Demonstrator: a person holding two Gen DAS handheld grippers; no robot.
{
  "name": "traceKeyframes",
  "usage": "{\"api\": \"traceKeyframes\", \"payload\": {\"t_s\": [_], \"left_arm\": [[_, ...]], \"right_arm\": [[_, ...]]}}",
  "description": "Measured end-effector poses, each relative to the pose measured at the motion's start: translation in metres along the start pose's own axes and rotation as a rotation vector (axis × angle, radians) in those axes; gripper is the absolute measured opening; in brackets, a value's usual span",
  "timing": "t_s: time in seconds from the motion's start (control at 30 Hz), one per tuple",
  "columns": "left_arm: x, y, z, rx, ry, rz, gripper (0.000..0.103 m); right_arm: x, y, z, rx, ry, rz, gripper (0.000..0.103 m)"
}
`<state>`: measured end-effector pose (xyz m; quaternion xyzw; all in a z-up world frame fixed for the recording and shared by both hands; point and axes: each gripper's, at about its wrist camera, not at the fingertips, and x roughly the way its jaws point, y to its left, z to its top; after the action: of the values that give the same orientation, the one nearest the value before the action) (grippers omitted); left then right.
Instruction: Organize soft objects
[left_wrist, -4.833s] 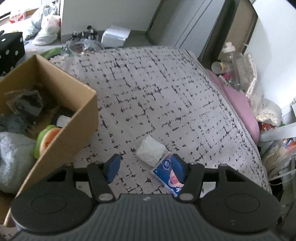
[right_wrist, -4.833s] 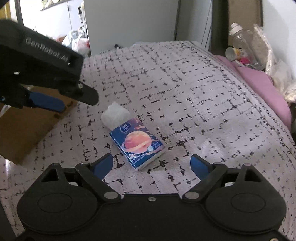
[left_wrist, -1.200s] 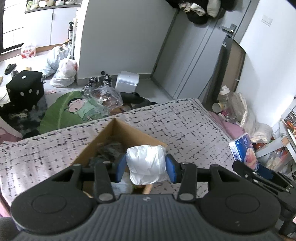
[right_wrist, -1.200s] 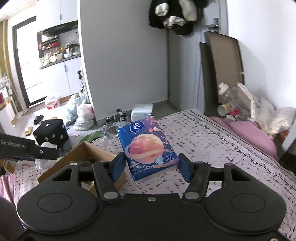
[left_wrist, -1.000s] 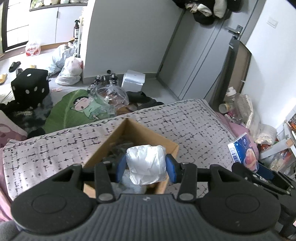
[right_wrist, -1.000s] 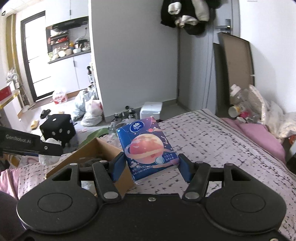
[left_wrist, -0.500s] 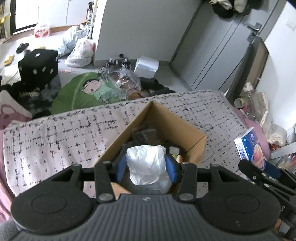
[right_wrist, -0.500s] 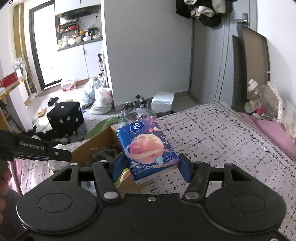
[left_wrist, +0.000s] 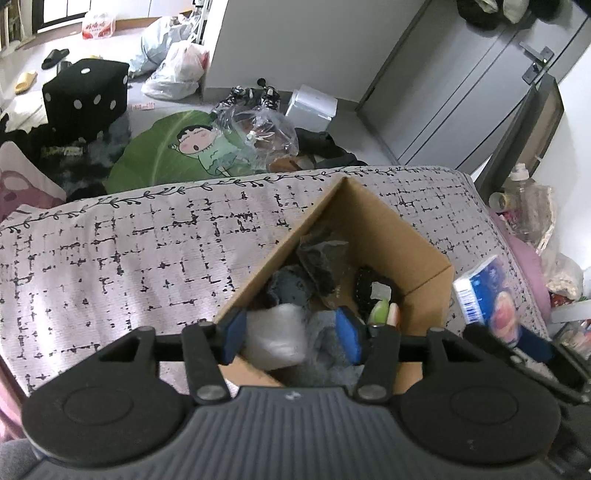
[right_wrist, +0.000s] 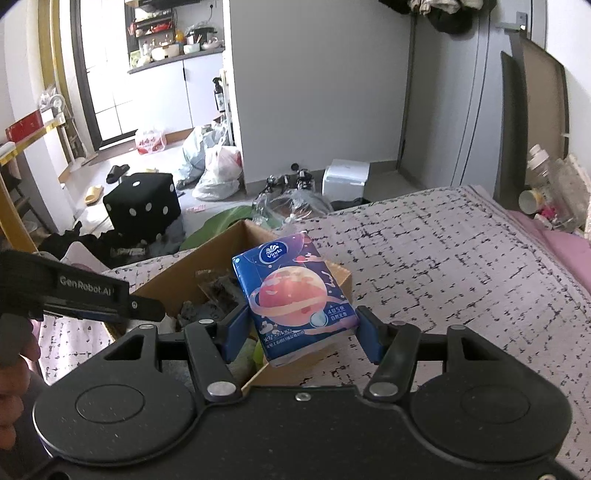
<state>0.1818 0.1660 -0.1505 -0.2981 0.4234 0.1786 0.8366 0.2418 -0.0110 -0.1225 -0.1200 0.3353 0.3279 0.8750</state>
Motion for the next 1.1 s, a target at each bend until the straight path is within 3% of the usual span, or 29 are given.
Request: {"api": "traceKeyframes", "payload": {"t_s": [0.23, 0.33, 0.37, 0.57, 0.83, 1.1], "left_arm": [[0.000, -0.001, 0.009, 0.006, 0.006, -0.020, 0.053], [0.000, -0.001, 0.011, 0.009, 0.007, -0.026, 0.053], [0.000, 0.000, 0.011, 0.007, 0.009, -0.029, 0.053], [-0.001, 0.000, 0.012, 0.005, 0.023, -0.023, 0.053], [-0.020, -0.007, 0.012, 0.033, 0.015, -0.029, 0.070], [-0.050, -0.026, 0.003, 0.128, -0.007, -0.063, 0.080]], "right_arm": [[0.016, 0.008, 0.003, 0.014, 0.018, 0.019, 0.060], [0.021, 0.011, 0.005, 0.018, 0.010, 0.059, 0.067], [0.022, 0.011, 0.004, 0.018, 0.021, 0.060, 0.074], [0.015, 0.006, 0.000, 0.045, 0.023, 0.028, 0.075], [-0.012, -0.006, -0.005, 0.096, 0.018, 0.010, 0.075], [-0.050, -0.020, -0.013, 0.238, 0.002, 0.028, 0.075]]}}
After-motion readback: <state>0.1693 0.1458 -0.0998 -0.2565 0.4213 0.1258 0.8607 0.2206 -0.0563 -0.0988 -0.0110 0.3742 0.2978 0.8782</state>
